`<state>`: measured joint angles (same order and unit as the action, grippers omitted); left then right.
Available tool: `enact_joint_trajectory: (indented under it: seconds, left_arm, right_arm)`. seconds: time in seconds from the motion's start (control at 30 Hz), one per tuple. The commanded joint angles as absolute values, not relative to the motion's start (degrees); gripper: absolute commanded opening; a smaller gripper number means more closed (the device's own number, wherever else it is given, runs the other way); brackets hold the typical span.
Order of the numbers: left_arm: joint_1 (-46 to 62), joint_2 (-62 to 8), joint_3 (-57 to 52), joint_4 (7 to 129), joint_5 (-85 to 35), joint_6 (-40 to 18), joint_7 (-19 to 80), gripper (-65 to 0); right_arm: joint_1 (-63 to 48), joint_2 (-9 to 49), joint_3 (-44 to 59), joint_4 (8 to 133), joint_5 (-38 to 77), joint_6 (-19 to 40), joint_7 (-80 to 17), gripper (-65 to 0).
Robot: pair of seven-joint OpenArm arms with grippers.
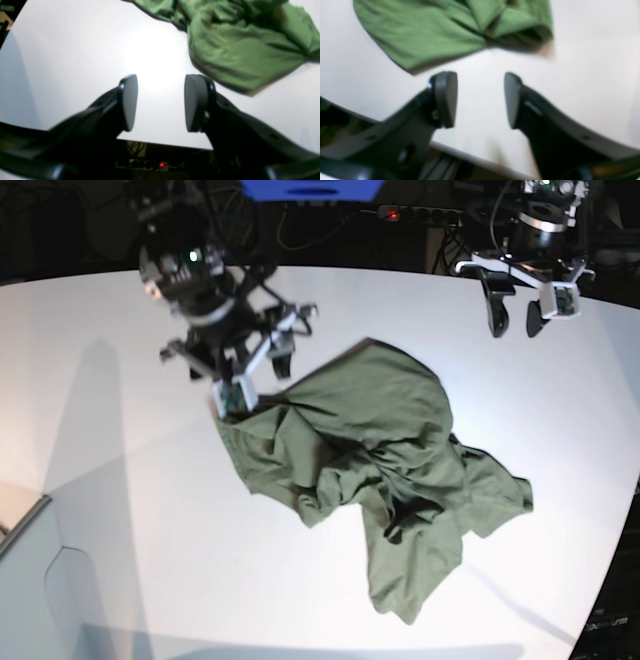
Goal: Layout the t-shirt on the table in an organized manner, then fold the t-shirt properly
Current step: 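Grasp a corner of the green t-shirt with the right gripper and drag it back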
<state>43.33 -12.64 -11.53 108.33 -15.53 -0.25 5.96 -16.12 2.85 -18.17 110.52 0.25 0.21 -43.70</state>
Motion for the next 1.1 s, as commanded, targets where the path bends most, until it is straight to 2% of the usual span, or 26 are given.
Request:
enact_joint_trajectory:
  seconds: [0.0, 0.13, 0.33, 0.67, 0.73, 0.8, 0.87, 1.07]
  left_arm:
    - [44.09, -12.97, -11.74, 109.32, -15.87, -0.31, 5.76, -35.6]
    - [44.09, -12.97, -11.74, 109.41, -15.96, -0.4, 7.78, -35.3]
    - [44.26, -12.62, -11.74, 109.41, -15.96, -0.4, 7.78, -26.4]
    - [44.26, -12.44, -11.82, 109.41, -15.96, -0.22, 7.78, -26.5]
    - [44.09, -12.44, -11.82, 109.41, -15.96, -0.13, 7.78, -26.6]
    - [43.91, -12.44, -11.82, 109.41, -15.96, 0.04, 7.78, -26.6]
    - [43.82, -12.44, -11.82, 109.41, -15.96, 0.13, 7.78, -26.6]
    - [42.86, -12.44, -11.82, 109.41, -15.96, -0.13, 7.78, -26.6]
  right_arm:
    - [-13.76, 2.33, -18.15, 109.76, 0.04, 0.31, -42.86, -30.2]
    - [-6.2, 2.07, -17.89, 103.08, 0.04, 0.31, -42.77, -30.7]
    - [2.42, 2.24, -17.89, 90.07, 0.04, 0.31, -42.51, -30.7]
    - [5.23, 5.32, -17.8, 76.35, 0.04, 0.31, -33.89, -31.5]
    - [4.62, 6.37, -18.15, 76.18, 0.13, 0.31, -34.15, -37.3]
    - [2.51, 6.64, -17.98, 76.53, 0.13, 0.31, -33.63, -49.0]
    - [0.66, 6.81, -17.89, 78.9, 0.13, 0.31, -33.89, -64.4]
    - [-10.24, 8.75, -17.8, 94.81, 0.04, 0.31, -34.15, -65.0]
